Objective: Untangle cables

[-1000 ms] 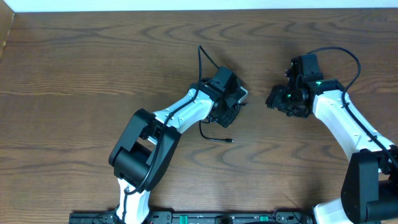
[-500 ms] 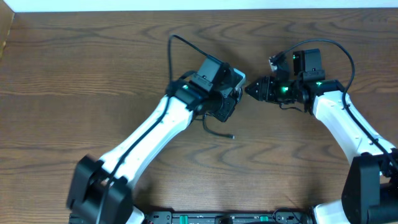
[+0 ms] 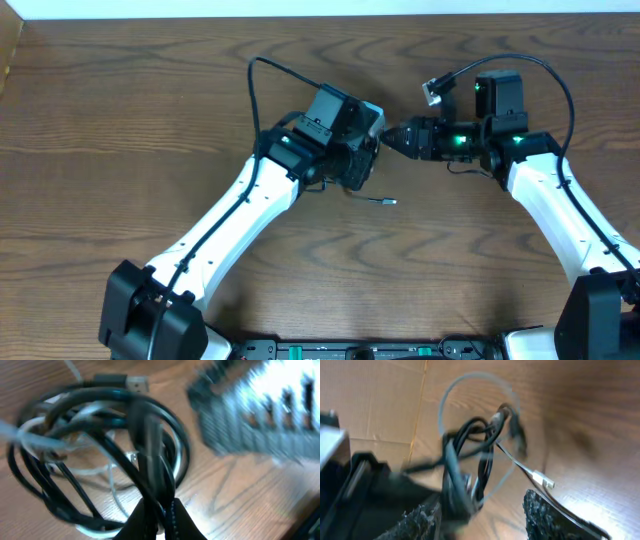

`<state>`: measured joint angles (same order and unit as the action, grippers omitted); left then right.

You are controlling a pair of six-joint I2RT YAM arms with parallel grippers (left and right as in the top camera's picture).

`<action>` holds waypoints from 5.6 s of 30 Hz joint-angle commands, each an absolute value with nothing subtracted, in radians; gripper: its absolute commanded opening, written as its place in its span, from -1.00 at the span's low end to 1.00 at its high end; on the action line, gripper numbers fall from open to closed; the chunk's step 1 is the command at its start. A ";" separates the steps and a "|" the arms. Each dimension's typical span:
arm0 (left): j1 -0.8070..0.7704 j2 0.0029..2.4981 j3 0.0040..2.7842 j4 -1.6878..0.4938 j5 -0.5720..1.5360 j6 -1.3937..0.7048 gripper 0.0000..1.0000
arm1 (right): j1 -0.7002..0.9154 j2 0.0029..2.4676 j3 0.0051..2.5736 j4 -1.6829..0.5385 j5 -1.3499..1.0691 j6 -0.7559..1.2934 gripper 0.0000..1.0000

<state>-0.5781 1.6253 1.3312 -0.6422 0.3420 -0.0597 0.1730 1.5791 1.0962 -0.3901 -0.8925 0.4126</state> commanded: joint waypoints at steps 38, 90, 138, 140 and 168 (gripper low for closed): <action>-0.522 1.633 1.347 -0.643 0.509 -0.204 -0.85 | 0.345 1.623 1.100 -0.472 -0.189 0.625 -0.98; -0.414 1.798 1.339 -0.892 0.146 -0.453 -0.14 | 0.216 1.623 1.099 -0.643 -0.369 0.421 -0.08; -0.576 1.850 1.116 -0.559 0.047 -1.210 -0.55 | 0.217 1.623 1.099 -0.722 -0.369 0.429 0.01; -0.578 1.862 1.116 -0.559 0.072 -1.210 -0.56 | 0.216 1.623 1.099 -0.722 -0.369 0.429 0.01; -0.625 1.734 1.084 -0.568 0.036 -1.210 0.17 | 0.217 1.623 1.099 -0.733 -0.365 0.410 0.08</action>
